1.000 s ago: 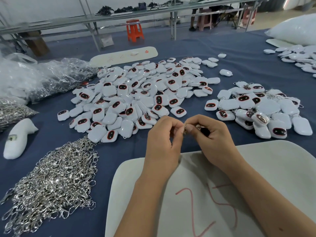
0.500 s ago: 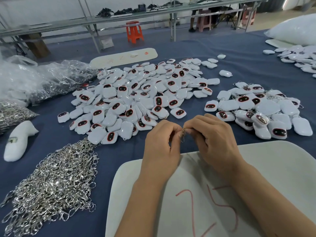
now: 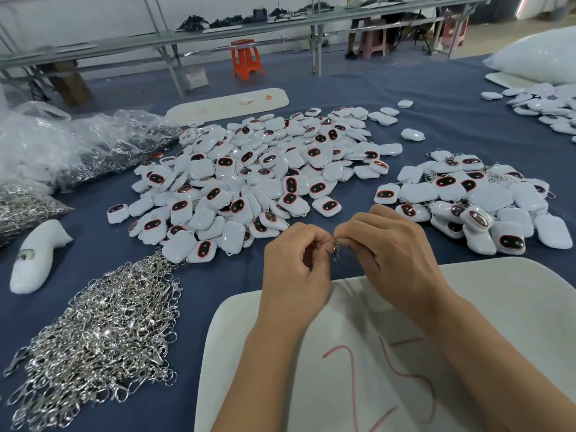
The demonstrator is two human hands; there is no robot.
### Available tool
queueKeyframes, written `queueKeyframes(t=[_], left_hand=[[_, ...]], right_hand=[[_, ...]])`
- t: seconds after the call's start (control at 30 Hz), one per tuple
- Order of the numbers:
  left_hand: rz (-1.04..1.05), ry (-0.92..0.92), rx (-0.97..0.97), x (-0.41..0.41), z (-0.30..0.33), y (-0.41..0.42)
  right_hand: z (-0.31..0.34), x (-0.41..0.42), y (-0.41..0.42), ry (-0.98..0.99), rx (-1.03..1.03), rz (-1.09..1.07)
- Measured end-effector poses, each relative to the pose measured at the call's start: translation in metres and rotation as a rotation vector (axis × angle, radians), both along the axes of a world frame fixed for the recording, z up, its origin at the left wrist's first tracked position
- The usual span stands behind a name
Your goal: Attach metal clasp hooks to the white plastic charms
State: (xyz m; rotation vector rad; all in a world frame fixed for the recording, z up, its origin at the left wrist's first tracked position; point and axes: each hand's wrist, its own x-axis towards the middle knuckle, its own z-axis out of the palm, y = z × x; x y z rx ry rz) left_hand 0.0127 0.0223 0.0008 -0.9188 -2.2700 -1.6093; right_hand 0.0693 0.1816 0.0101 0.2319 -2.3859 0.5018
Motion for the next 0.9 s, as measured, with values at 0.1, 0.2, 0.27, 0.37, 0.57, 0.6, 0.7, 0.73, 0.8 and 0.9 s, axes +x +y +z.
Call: queueKeyframes(t=[0.1, 0.2, 0.27, 0.37, 0.57, 0.6, 0.7, 0.73, 0.8, 0.9], left_hand=[[0.010, -0.006, 0.033, 0.001, 0.000, 0.001], [0.036, 0.021, 0.034, 0.002, 0.002, 0.002], [0.040, 0.082, 0.004, 0.002, 0.004, 0.003], [0.019, 0.161, -0.032, 0.004, 0.008, 0.004], [-0.017, 0.201, -0.067, 0.004, 0.009, 0.004], [-0.032, 0.204, -0.081, 0.005, 0.009, 0.004], [-0.046, 0.212, -0.136, 0.003, 0.006, 0.004], [-0.047, 0.210, -0.153, 0.003, 0.006, 0.004], [-0.054, 0.200, -0.182, 0.002, 0.004, 0.005], [-0.070, 0.180, -0.193, 0.001, 0.003, 0.006]], right_hand=[[-0.001, -0.001, -0.002, 0.023, 0.001, -0.001], [-0.002, -0.002, -0.002, 0.036, -0.034, -0.013], [-0.004, -0.002, -0.003, 0.038, -0.094, -0.004], [-0.008, 0.000, -0.007, 0.021, -0.291, -0.014], [-0.010, 0.000, -0.011, -0.101, -1.063, 0.044], [-0.009, 0.000, -0.011, -0.116, -1.129, 0.069], [-0.006, -0.002, -0.011, -0.089, -1.118, 0.058], [-0.006, -0.002, -0.011, -0.065, -1.119, 0.044], [-0.007, -0.003, -0.008, -0.045, -1.090, -0.009], [-0.010, -0.002, -0.011, -0.093, -1.076, -0.059]])
